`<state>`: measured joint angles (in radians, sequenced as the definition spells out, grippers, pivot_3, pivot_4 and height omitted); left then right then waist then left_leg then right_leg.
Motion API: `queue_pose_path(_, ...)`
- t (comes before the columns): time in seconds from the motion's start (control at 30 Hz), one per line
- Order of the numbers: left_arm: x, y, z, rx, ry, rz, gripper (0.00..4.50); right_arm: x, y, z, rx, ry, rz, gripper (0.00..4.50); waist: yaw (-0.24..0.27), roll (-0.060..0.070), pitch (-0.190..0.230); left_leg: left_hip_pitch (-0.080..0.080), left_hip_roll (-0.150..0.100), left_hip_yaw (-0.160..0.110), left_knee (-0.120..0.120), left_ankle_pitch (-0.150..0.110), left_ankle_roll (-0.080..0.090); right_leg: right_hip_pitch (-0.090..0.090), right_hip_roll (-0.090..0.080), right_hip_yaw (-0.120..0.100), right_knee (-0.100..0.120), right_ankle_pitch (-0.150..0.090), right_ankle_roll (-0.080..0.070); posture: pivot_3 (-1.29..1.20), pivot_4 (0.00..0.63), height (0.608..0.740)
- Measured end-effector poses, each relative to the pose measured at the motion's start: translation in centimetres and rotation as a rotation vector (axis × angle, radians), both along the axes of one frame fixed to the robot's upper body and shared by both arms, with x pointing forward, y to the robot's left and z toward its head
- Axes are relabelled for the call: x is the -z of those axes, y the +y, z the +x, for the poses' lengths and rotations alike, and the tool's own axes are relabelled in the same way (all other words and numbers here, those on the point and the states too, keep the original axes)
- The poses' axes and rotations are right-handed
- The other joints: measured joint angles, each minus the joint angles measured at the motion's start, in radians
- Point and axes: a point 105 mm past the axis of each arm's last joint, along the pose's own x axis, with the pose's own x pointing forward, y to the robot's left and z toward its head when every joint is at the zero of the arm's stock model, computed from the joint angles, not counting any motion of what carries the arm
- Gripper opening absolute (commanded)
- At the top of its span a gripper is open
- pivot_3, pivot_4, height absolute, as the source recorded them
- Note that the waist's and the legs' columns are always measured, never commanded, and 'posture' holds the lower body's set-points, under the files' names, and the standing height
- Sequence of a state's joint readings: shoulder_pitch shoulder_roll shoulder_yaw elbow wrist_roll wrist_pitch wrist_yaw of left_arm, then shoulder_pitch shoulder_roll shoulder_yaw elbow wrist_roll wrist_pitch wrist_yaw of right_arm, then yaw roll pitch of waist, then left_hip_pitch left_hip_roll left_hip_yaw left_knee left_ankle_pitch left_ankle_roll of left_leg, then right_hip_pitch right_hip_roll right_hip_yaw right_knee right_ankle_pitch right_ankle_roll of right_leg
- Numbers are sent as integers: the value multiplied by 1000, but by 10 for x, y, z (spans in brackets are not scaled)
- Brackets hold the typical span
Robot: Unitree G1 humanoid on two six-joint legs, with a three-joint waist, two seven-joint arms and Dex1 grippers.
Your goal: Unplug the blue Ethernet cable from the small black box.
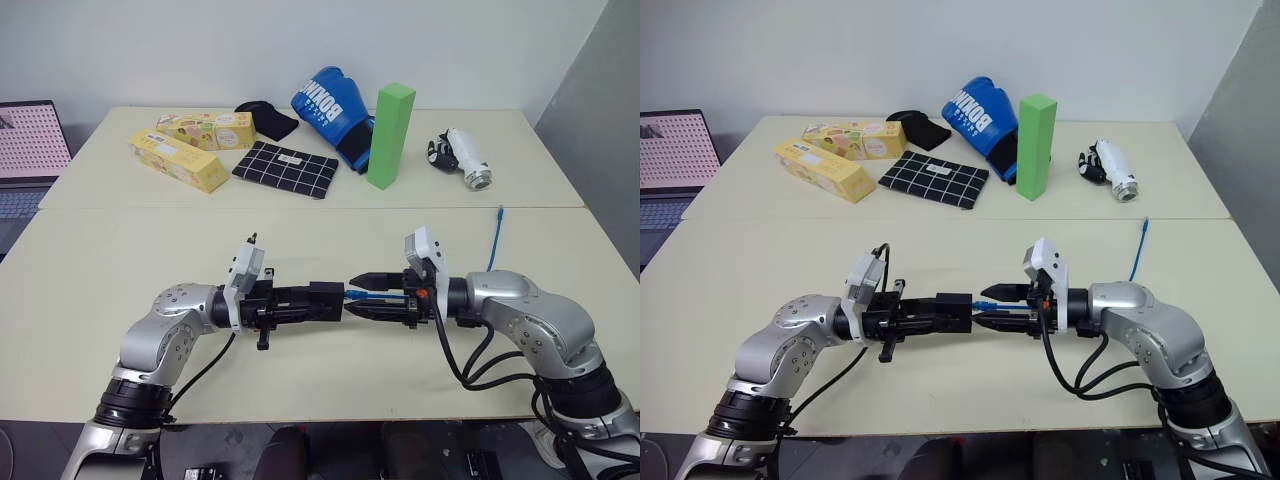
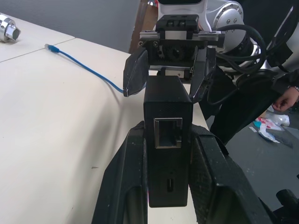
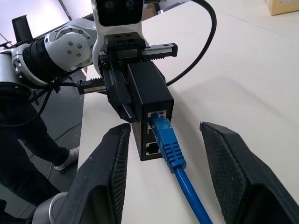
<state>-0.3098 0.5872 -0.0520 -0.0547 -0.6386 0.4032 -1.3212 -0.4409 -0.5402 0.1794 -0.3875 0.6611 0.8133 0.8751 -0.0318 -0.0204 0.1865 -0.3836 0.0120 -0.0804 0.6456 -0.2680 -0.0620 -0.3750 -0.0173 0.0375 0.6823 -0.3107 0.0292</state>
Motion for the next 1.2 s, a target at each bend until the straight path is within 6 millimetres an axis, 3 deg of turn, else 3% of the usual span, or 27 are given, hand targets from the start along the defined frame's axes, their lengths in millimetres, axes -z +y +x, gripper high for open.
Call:
queue_pose_path(0.23, -2, -1, -1, 6, -9, 1, 771, 0, -1, -1, -14, 2, -6, 894, 0, 0, 0, 0, 0, 0, 0, 0, 0, 0, 0, 0, 0, 0, 0, 0, 150, 740)
queue_pose_path(0.27, -2, -1, -1, 6, -10, 3, 771, 0, -1, -2, -17, 3, -5, 531, 0, 0, 0, 0, 0, 0, 0, 0, 0, 0, 0, 0, 0, 0, 0, 0, 150, 740)
queue_pose_path(0.37, -2, 0, -2, 9, -11, 7, 771, 1, -2, -4, -35, 6, -9, 72, 0, 0, 0, 0, 0, 0, 0, 0, 0, 0, 0, 0, 0, 0, 0, 0, 150, 740)
queue_pose_path(1.2, 1, -4, -17, 50, -19, 10, 771, 2, -10, -12, -138, 61, -43, 37, 0, 0, 0, 0, 0, 0, 0, 0, 0, 0, 0, 0, 0, 0, 0, 0, 150, 740)
